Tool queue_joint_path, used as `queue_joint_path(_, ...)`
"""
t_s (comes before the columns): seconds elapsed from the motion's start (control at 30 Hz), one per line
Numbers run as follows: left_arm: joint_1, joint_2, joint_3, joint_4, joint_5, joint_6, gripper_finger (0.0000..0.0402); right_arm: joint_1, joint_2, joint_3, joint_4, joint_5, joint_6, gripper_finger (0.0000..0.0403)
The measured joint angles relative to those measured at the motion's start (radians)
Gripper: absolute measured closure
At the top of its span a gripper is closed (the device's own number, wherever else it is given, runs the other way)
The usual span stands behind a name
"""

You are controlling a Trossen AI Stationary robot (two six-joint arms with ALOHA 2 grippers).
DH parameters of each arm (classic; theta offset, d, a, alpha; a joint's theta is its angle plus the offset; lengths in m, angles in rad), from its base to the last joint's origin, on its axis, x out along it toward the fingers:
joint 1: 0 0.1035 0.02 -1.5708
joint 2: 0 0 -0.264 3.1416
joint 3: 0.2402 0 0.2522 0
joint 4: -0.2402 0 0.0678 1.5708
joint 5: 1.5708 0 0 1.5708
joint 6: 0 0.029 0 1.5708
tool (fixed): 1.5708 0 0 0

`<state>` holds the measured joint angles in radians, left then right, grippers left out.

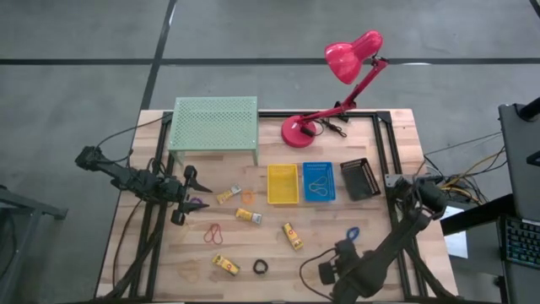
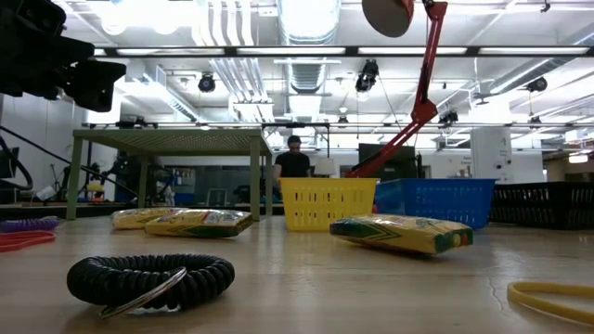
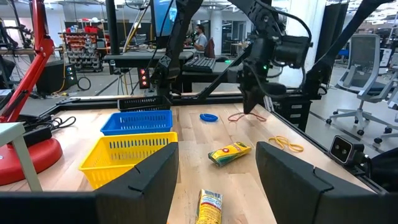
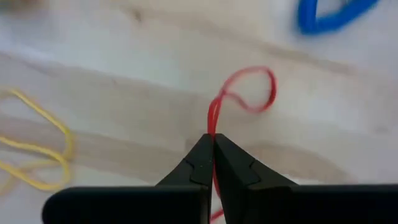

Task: Pick & Place Office Desk Supplies
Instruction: Put the right red rubber band into the blue basket

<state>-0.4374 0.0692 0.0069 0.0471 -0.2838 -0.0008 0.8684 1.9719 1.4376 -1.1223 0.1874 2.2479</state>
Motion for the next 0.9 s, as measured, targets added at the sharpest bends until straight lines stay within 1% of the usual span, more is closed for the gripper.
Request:
queue_joint_path(0.2, 0.000, 0.000, 0.000, 0.000, 0.000, 0.000, 0.0183, 0.000, -0.080, 0.000, -0.125, 0.220, -0.005, 0.0394)
queue_joint_path(0.3, 0.000, 0.000, 0.000, 0.000, 0.000, 0.000, 0.0183, -0.003, -0.100, 0.000, -0.218, 0.334, -0.009, 0.0394)
queue_joint_path(0.43, 0.000, 0.000, 0.000, 0.000, 0.000, 0.000, 0.0183, -0.018, -0.109, 0.000, -0.300, 0.482, -0.011, 0.0394)
queue_joint_path(0.53, 0.000, 0.000, 0.000, 0.000, 0.000, 0.000, 0.0183, -0.043, -0.117, 0.000, -0.348, 0.566, -0.058, 0.0394)
queue_joint_path(0.7, 0.000, 0.000, 0.000, 0.000, 0.000, 0.000, 0.0183, -0.107, -0.124, 0.000, -0.449, 0.666, -0.083, 0.0394)
queue_joint_path(0.77, 0.000, 0.000, 0.000, 0.000, 0.000, 0.000, 0.0183, -0.144, -0.134, -0.003, -0.448, 0.678, -0.110, 0.0394)
queue_joint_path(0.9, 0.000, 0.000, 0.000, 0.000, 0.000, 0.000, 0.0183, -0.216, -0.174, -0.022, -0.449, 0.681, -0.219, 0.0394)
